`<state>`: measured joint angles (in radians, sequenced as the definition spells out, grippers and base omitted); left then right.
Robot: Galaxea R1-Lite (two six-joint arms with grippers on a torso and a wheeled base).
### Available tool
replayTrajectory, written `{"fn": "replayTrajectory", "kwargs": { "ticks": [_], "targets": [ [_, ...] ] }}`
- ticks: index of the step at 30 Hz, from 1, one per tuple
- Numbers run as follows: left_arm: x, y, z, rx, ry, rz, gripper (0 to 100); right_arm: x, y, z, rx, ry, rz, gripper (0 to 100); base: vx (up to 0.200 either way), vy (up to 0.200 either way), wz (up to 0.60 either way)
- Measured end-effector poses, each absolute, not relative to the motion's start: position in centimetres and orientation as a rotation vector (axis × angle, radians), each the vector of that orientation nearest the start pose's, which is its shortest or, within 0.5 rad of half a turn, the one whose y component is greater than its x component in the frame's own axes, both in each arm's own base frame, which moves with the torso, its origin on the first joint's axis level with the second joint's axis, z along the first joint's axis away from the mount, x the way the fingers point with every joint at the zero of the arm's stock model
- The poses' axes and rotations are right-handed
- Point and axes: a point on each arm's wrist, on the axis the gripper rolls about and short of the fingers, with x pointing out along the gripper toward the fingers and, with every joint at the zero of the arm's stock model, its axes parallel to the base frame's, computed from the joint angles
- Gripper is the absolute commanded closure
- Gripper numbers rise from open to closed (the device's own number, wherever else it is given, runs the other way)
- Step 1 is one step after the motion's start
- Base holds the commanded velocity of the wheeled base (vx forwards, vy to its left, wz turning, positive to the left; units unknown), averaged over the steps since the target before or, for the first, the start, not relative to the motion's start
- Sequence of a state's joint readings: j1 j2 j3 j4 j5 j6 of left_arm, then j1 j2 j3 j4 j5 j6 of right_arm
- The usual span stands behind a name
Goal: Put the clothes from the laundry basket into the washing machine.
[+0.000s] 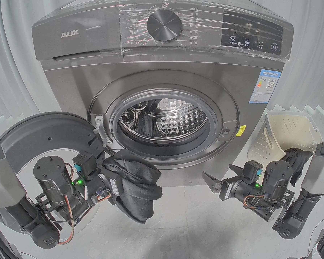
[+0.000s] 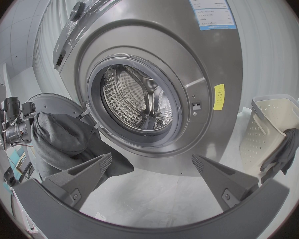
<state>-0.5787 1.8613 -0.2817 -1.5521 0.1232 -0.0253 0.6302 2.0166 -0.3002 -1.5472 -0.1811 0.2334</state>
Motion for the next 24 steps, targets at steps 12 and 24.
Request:
{"fn": "replayTrajectory", "kwargs": {
  "ticks": [12,24],
  "targets": [
    [22.0,-15.0,10.1,-0.017,0.061,-0.443,100,22.7,16.2,6.9,0.16,0.212,0.43,0,0.05,0.0,0.0],
    [21.0,-18.5,10.3,-0.043,0.045,-0.6,100,22.1,16.8,7.3,0.163,0.202,0.461,0,0.0,0.0,0.0]
  ]
}}
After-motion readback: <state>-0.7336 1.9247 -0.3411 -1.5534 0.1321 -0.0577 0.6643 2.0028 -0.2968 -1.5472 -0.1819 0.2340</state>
